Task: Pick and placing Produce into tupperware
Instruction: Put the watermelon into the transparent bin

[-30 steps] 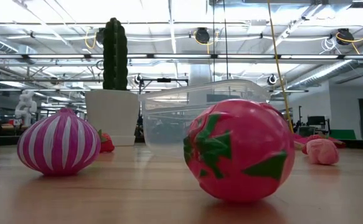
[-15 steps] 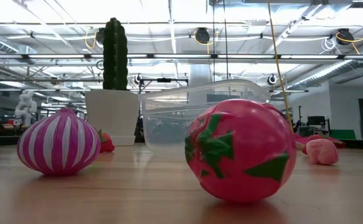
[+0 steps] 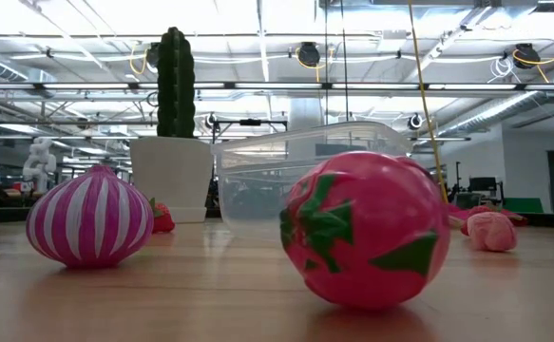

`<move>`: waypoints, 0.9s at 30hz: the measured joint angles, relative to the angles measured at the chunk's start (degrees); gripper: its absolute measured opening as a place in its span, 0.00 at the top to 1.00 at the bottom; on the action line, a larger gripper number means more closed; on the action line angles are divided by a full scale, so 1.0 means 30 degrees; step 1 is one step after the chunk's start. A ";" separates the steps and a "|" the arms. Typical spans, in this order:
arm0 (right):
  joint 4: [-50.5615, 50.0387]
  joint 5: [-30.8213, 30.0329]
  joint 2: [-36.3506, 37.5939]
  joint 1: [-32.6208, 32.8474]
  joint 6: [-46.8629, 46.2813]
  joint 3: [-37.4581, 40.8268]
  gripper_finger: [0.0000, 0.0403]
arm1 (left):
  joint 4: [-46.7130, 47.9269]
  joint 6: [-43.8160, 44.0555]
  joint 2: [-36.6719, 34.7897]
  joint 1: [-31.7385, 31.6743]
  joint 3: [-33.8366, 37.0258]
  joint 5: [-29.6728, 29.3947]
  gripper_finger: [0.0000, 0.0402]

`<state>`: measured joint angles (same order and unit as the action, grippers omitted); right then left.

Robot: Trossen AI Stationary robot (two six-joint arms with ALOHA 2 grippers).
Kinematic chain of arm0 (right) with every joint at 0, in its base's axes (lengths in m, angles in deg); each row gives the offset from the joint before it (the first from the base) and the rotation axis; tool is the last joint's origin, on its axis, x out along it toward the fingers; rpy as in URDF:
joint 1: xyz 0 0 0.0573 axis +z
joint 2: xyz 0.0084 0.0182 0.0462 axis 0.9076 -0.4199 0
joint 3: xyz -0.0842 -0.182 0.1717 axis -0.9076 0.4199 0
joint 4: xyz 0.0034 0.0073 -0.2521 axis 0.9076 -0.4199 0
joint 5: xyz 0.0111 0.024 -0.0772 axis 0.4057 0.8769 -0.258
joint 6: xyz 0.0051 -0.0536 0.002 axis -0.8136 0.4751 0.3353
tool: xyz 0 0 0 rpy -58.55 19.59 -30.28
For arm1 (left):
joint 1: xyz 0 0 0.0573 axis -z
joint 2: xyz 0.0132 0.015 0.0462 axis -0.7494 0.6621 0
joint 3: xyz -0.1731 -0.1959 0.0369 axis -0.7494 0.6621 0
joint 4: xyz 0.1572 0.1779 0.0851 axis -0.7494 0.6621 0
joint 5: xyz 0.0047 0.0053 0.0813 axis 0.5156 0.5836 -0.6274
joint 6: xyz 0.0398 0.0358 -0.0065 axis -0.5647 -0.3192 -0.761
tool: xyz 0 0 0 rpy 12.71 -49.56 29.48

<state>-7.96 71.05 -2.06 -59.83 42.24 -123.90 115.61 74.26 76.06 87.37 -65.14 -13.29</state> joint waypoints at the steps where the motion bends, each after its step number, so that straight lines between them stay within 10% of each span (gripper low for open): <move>1: 0.0000 0.0001 0.0000 0.0000 -0.0007 -0.0007 0.48 | 0.0000 -0.0161 0.0131 0.0036 0.0000 -0.0036 0.34; 17: 0.0000 -0.0004 0.0000 -0.0005 -0.0283 -0.0007 0.48 | -0.0098 -0.1996 0.0352 0.1035 0.0000 -0.1740 0.32; 27: 0.0000 -0.0004 0.0000 -0.0002 -0.0283 -0.0007 0.48 | 0.0560 -0.3968 0.0352 0.1013 0.0000 -0.2193 0.02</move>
<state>-7.96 71.04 -2.06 -59.83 41.39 -123.92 117.29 62.35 77.12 90.41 -65.14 -19.87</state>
